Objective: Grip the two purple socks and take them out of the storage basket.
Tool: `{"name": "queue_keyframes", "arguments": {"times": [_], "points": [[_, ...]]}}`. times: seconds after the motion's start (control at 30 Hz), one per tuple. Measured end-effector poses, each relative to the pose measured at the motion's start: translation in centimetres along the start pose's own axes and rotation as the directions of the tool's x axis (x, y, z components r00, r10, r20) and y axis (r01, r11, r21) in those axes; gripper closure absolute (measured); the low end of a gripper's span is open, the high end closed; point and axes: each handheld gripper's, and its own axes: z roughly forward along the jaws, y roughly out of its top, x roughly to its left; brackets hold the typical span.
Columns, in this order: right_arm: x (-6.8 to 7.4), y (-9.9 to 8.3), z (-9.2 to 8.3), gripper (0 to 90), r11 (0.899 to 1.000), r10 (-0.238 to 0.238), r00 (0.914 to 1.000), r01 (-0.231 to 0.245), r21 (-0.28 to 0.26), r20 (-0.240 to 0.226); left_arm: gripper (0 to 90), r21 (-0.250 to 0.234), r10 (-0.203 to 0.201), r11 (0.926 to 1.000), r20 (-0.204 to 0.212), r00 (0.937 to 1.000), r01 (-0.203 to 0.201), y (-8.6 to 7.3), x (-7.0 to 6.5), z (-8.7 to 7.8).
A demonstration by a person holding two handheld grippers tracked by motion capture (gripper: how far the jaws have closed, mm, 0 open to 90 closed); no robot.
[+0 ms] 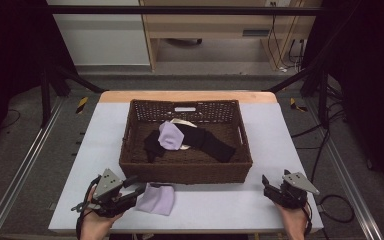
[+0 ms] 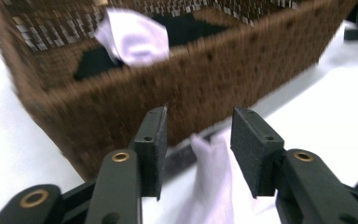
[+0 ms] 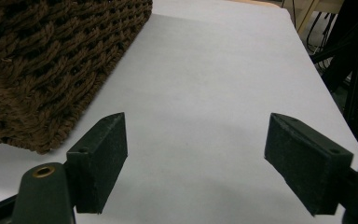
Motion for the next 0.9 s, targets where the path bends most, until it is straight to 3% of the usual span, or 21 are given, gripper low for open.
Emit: {"name": "queue_keyframes", "arguments": {"times": [0.1, 0.13, 0.43, 0.47, 0.7, 0.9], "points": [[0.1, 0.0, 0.0, 21.2, 1.000, -0.004, 1.0000, 0.004, 0.004, 0.002, 54.7, -0.017, 0.003, 0.9998, -0.007, 1.0000, -0.003, 0.9, 0.2, -0.2], [0.1, 0.0, 0.1, 21.0, 1.000, -0.010, 0.9999, 0.010, 0.006, 0.004, 54.0, -0.036, 0.003, 0.9993, -0.011, 0.9999, -0.003, 1.8, 0.3, -0.2], [0.1, 0.0, 0.1, 21.1, 1.000, -0.008, 0.9999, 0.008, 0.009, 0.006, 53.0, -0.068, 0.015, 0.9975, -0.036, 0.9992, -0.018, 6.0, 0.9, 0.8], [0.1, 0.0, 0.1, 21.1, 1.000, -0.008, 1.0000, 0.008, 0.009, 0.006, 53.0, -0.071, 0.016, 0.9973, -0.039, 0.9991, -0.019, 7.0, 1.0, 1.3], [0.1, 0.0, 0.1, 21.2, 1.000, -0.006, 1.0000, 0.006, 0.006, 0.005, 53.1, -0.075, 0.039, 0.9962, -0.061, 0.9974, -0.044, 9.5, 1.2, 3.0], [0.1, 0.0, 0.0, 21.4, 1.000, 0.000, 1.0000, 0.000, 0.007, 0.005, 53.7, -0.057, 0.016, 0.9982, -0.074, 0.9972, -0.021, 11.1, 1.8, 5.1]]}}
